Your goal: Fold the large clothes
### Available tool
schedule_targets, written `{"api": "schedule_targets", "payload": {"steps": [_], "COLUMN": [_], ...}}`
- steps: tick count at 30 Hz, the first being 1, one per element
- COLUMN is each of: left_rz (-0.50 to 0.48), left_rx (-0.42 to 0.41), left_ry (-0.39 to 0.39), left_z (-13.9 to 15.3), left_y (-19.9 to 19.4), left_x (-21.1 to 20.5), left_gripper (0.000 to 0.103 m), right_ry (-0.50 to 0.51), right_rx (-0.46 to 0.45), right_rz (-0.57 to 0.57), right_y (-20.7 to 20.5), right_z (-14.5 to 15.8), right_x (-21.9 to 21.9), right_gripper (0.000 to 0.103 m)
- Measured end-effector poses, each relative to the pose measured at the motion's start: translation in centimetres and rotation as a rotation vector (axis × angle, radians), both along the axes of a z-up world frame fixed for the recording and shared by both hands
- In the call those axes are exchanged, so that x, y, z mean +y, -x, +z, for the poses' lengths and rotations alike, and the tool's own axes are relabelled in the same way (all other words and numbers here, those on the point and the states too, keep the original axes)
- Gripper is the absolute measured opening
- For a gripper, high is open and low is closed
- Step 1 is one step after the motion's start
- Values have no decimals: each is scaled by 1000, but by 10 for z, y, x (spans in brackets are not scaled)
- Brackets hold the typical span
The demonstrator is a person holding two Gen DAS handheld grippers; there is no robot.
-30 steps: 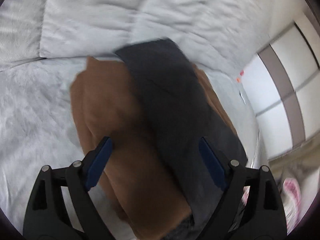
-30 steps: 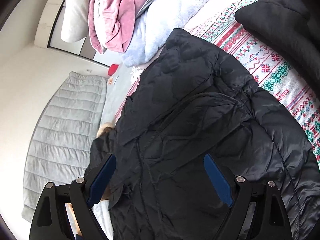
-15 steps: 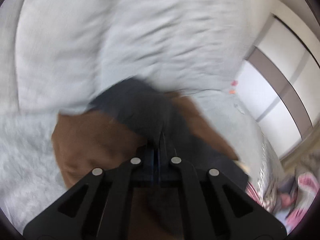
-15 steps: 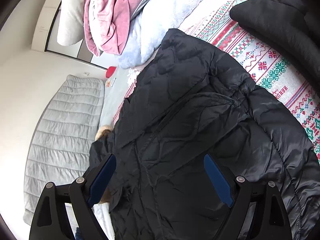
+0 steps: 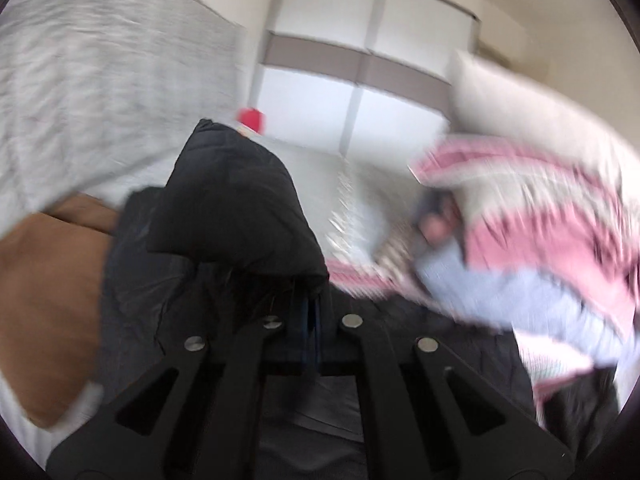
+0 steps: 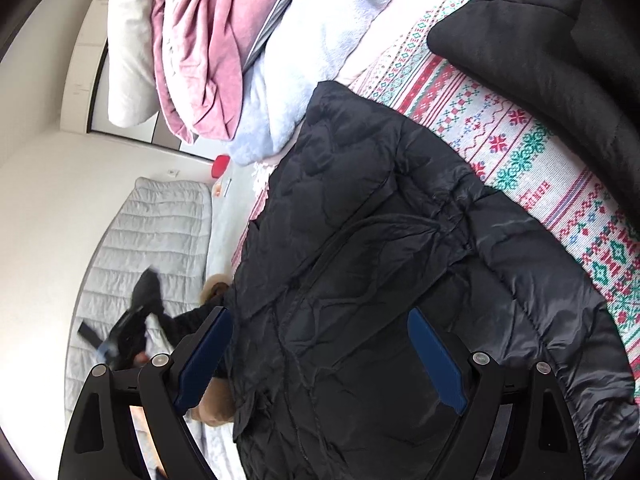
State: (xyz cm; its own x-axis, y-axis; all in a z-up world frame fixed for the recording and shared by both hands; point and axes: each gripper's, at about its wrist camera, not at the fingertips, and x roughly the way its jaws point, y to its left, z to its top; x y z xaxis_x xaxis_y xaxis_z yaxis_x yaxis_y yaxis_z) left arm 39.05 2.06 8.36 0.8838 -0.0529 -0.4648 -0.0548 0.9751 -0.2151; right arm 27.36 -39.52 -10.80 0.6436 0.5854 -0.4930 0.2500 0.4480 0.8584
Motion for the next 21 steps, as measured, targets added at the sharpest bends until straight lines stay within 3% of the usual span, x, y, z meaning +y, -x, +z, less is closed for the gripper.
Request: {"api": "schedule_targets", "payload": {"steps": [3, 5, 8, 14, 17, 21], "left_rz": [-85, -139, -153, -188, -187, -245], "left_rx": [114, 233, 360, 386, 366, 345], "left_ry": [-26, -30, -4, 107, 200, 207], "left_z": [-43, -75, -106, -106, -98, -92], "left_y": [-21, -37, -47, -37, -30, -17], "left_x": [-45, -66, -75, -52, -33, -41], "left_gripper": [4, 6, 10, 27, 38, 50], "right_ry": [-9, -10, -24, -16, -10, -23], "right_rx": [9, 17, 19, 2, 11, 22], "right_rz": [-9, -14, -7, 5, 4, -5], "right_y": [-1, -1, -2, -1, -1, -2], "right_z": [-3, -5, -7, -2, -3, -6], "right_x": [-6, -8, -10, -8, -7, -8], "right_gripper": [91, 91, 91, 91, 91, 91]}}
